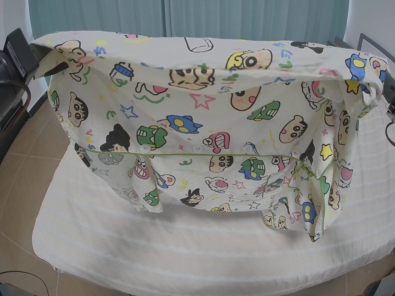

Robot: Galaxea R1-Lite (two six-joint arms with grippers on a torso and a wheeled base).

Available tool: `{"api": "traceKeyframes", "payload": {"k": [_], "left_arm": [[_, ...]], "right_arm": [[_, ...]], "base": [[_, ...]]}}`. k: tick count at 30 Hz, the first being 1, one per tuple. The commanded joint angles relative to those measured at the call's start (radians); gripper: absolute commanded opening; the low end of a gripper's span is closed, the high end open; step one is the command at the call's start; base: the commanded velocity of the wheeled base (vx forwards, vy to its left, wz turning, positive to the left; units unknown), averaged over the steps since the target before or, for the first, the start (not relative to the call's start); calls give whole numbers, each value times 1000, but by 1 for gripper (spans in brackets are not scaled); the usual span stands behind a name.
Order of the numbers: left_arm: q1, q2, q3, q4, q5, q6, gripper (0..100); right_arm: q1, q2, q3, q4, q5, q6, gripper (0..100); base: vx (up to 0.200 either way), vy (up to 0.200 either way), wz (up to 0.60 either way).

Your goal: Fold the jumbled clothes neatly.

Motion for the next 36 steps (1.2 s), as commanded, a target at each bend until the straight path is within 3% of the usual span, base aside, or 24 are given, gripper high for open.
{"api": "traceKeyframes", "payload": {"k": [1, 36], "left_arm": [[-2, 8, 1, 0, 0, 0, 0], [-2, 30, 12, 1, -1, 64, 0]], "right_arm": [[0, 9, -1, 0, 0, 0, 0], [-12, 22, -6, -3, 22, 0, 0]], "base": [[0, -200, 0], [0, -200, 0]]}}
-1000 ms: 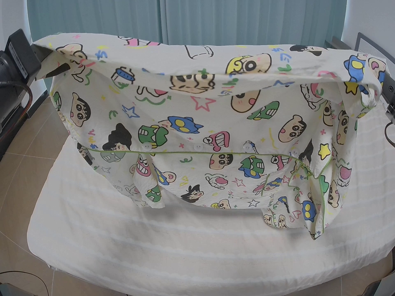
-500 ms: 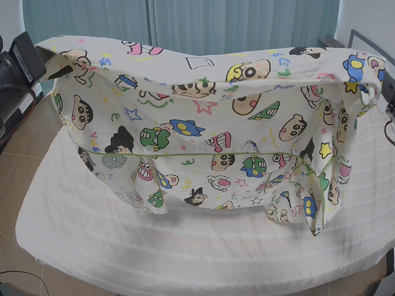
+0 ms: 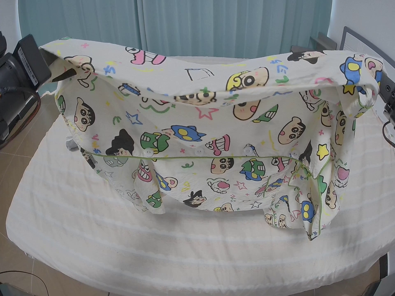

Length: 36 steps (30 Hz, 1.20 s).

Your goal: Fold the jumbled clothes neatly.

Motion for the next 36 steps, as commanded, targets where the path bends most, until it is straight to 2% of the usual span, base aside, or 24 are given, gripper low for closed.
{"api": "traceKeyframes", "payload": {"k": [1, 28, 36], "left_arm": [[0, 3, 8, -2, 3, 12, 0], [-2, 8, 29, -6, 3, 28, 0], [0, 7, 36, -6, 4, 26, 0]], "right_arm": [[2, 4, 0, 0, 0, 0, 0], [0, -5, 11, 0, -1, 7, 0], [0, -5, 11, 0, -1, 14, 0]], "base": [[0, -200, 0], [0, -200, 0], [0, 0, 0]]}}
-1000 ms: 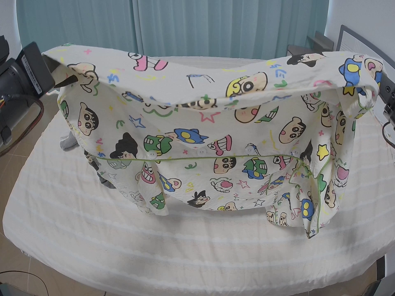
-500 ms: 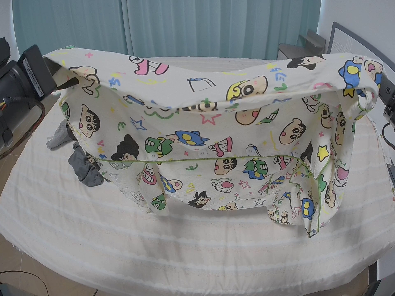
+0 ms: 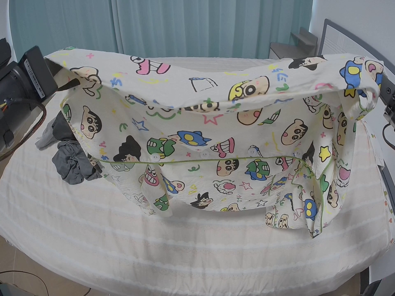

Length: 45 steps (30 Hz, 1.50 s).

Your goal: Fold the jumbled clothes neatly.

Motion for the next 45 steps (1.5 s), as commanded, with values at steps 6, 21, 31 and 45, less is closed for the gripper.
{"api": "traceKeyframes", "payload": {"k": [6, 21, 31, 45], "left_arm": [[1, 1, 3, 0, 2, -2, 0], [1, -11, 23, 0, 2, -4, 0], [1, -48, 82, 0, 2, -2, 0], [1, -108, 134, 6, 2, -7, 0]], "right_arm": [[1, -3, 4, 0, 0, 1, 0], [2, -42, 21, 30, 2, -1, 0], [4, -164, 41, 165, 86, 111, 0], [6, -270, 64, 320, 155, 111, 0]], "base": [[-167, 0, 0], [-200, 0, 0], [-200, 0, 0], [-200, 0, 0]]}}
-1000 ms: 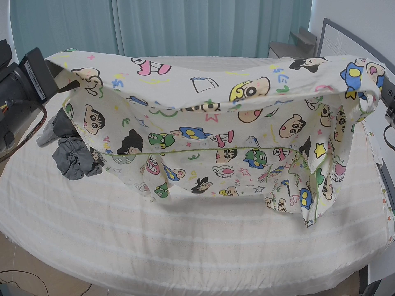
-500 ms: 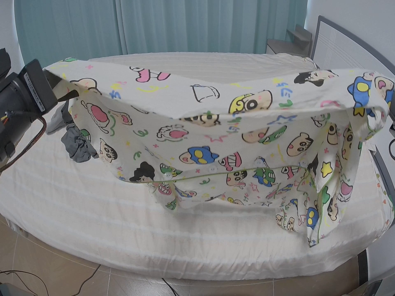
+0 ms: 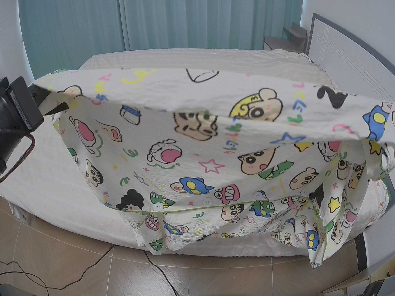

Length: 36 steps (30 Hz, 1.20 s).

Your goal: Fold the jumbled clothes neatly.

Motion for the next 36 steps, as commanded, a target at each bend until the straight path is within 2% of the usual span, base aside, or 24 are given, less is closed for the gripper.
{"api": "traceKeyframes", "payload": {"k": [1, 9, 13, 19, 25, 32, 36], "left_arm": [[0, -26, 21, 2, 1, -1, 0], [12, 13, 96, -4, -1, -4, 0], [34, 54, 93, -8, -1, -17, 0], [64, 125, 85, -113, -6, -24, 0], [115, 186, 82, -134, -9, -24, 0], [153, 227, 82, -134, -61, -31, 0], [202, 330, 48, -134, -85, -78, 0]], "right_arm": [[-1, -36, 3, 11, 8, 0, 0], [-9, 53, 17, 8, 34, 20, 0], [-46, 96, 5, 7, 50, 20, 0], [-90, 150, -28, 2, 90, 20, 0], [-118, 214, -68, -1, 96, 20, 0], [-144, 274, -95, -1, 109, 20, 0], [-200, 357, -120, -7, 136, 36, 0]], "base": [[-200, 0, 0], [0, 0, 0], [0, 0, 0], [0, 0, 0], [200, 0, 0], [200, 0, 0], [200, 0, 0]]}}
